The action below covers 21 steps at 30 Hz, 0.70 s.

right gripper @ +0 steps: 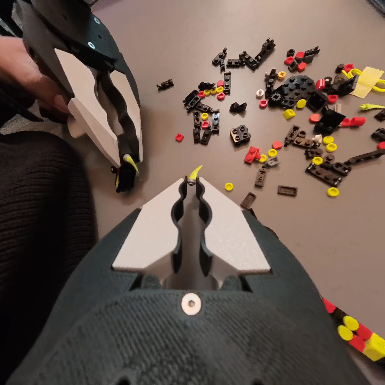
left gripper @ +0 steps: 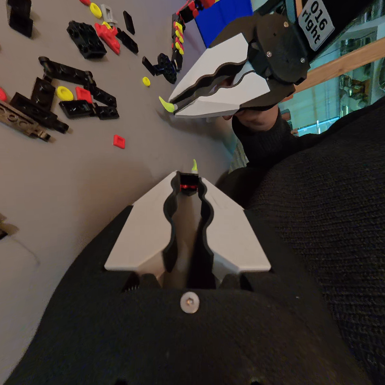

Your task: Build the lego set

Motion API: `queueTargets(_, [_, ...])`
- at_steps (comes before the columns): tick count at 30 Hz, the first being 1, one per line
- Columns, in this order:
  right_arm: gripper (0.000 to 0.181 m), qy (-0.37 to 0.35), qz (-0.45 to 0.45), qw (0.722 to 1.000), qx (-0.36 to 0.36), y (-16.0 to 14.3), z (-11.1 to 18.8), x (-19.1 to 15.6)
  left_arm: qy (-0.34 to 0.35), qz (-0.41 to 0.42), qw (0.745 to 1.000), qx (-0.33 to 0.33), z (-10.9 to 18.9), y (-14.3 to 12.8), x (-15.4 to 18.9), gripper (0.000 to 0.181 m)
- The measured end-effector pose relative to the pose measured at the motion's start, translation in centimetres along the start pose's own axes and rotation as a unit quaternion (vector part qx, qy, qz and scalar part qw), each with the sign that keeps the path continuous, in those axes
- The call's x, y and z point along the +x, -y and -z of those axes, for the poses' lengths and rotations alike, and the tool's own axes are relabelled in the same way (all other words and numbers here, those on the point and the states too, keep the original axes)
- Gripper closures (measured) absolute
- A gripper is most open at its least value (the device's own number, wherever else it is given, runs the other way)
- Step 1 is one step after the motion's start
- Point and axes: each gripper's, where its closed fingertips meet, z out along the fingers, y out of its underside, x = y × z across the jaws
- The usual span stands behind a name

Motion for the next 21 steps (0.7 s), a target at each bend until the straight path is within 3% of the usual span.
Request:
queueTargets(1, [0.175,0.001,0.000,1.000,-0.001,0.0,0.0,-0.1,0.001,-0.003,1.000,-0.005,0.1,-0.1,0.0,0.166])
queueTargets(8, [0.175,0.017,-0.011,1.000,0.014,0.4,0.2,-0.5,0.076,-0.073,0.994,-0.043,1.1,-1.0,-1.4,0.153])
queueTargets(13, [0.175,0.026,-0.018,0.999,0.026,0.7,0.3,-0.6,0.106,-0.104,0.987,-0.058,1.8,-1.5,-1.9,0.157])
queueTargets(17, [0.175,0.035,-0.016,0.998,0.040,1.3,0.5,-1.0,0.091,-0.103,0.990,-0.036,2.3,-0.9,-1.3,0.157])
queueTargets(21, [0.175,0.089,-0.013,0.991,0.097,3.2,1.4,-2.9,0.038,-0.099,0.994,0.038,3.3,1.4,0.9,0.158])
